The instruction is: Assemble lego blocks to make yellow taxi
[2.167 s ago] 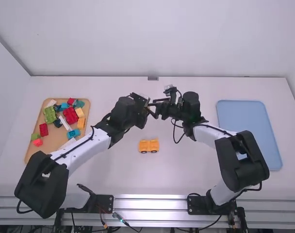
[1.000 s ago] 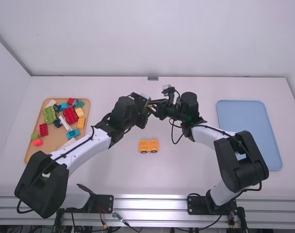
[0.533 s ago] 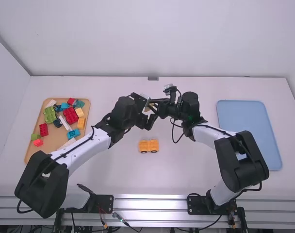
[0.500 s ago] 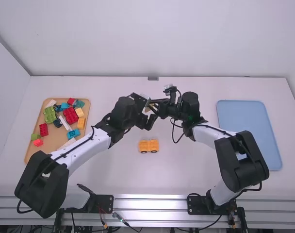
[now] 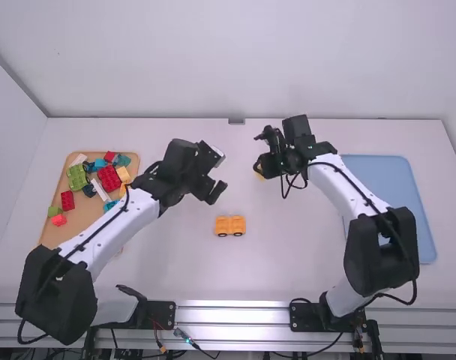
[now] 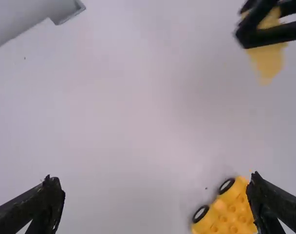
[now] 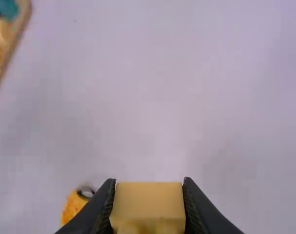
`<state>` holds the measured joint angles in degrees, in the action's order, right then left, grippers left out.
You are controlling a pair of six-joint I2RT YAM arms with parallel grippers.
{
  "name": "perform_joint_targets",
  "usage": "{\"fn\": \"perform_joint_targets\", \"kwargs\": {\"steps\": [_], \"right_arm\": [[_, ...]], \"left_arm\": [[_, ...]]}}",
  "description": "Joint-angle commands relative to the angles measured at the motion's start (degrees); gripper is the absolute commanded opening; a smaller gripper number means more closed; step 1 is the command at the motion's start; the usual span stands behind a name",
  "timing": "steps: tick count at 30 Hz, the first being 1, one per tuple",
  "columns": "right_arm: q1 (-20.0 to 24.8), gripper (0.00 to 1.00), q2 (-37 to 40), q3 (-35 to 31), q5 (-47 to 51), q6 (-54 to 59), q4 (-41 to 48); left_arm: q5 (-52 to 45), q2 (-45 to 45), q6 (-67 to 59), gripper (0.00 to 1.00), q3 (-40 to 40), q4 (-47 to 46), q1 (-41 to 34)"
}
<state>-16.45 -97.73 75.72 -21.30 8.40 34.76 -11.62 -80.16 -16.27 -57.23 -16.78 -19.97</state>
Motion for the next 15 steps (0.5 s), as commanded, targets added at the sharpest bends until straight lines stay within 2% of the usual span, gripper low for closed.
{"fn": "perform_joint_targets", "kwargs": {"steps": [1,5,9,12,15], "right_arm": [[0.3,0.0,1.5,4.3,3.8,19.6,7.5],[-0.9,0.0,1.3,4.6,10.6,26.3,14.5],[-5.1,0.0,0.7,2.4,16.0,34.3,18.3],[-10.0,0.0,0.6,-2.3,19.8,41.5,16.7],[-13.4,0.0,0.6,-6.6,23.6,43.0,13.4]], "left_arm": [[-9.6,1.1,-11.5,0.99,-1.4,-1.5,4.1],[-21.6,1.1,-21.0,0.99,-1.4,-4.2,10.8],[-36.8,1.1,-34.9,0.99,-1.4,-9.8,18.8],[-43.4,1.1,-42.5,0.99,-1.4,-14.0,23.8],[-44.8,1.1,-45.3,0.99,-1.4,-16.2,25.7]]}}
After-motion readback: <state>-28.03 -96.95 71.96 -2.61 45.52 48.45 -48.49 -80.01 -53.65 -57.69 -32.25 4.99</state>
